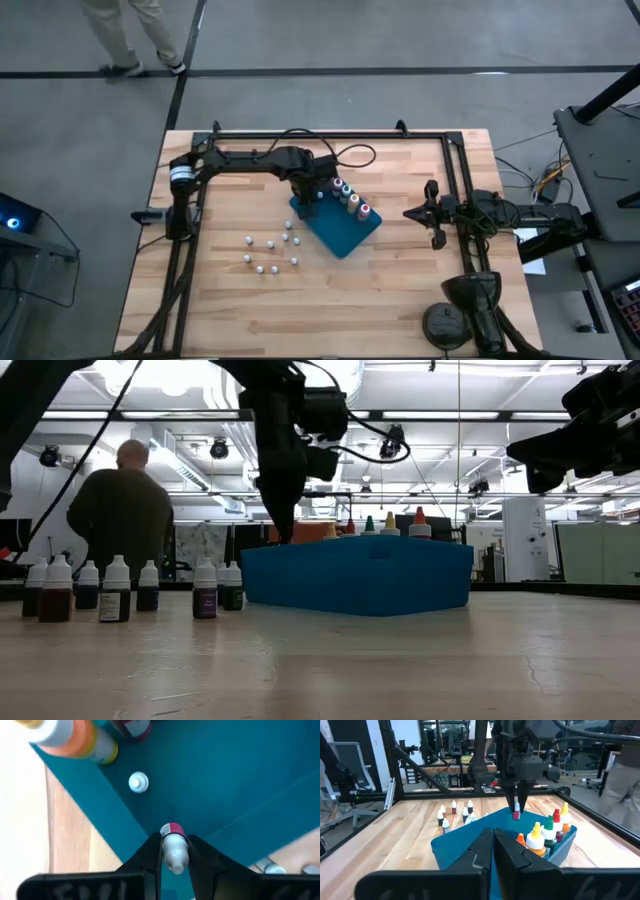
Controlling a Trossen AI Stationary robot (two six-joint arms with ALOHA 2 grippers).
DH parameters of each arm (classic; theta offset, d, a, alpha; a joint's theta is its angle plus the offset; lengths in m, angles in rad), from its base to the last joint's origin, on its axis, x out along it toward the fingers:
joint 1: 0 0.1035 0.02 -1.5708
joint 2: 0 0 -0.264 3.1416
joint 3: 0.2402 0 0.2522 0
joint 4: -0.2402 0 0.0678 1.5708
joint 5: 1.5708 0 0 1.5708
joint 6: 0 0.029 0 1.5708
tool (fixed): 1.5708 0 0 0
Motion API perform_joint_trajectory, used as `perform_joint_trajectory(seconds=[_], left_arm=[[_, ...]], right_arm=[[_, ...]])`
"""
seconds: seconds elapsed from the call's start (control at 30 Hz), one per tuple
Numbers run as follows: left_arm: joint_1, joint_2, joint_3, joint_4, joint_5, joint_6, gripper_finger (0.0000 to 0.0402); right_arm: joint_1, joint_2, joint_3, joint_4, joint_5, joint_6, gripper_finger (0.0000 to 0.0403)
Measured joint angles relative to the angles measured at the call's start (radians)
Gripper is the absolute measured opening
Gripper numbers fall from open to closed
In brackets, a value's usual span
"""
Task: Pick & Place food coloring
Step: Put the red food coloring bottle into the blue bin
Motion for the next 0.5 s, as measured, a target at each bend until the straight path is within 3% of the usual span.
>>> perform_joint_trajectory(seconds=[0.5], left_arm=[[0.031, 0.057, -0.001, 0.04, 0.0, -0.02, 0.0044]], right_arm=[[0.0, 0.0, 0.0, 0.0, 0.0, 0.001, 0.0009]])
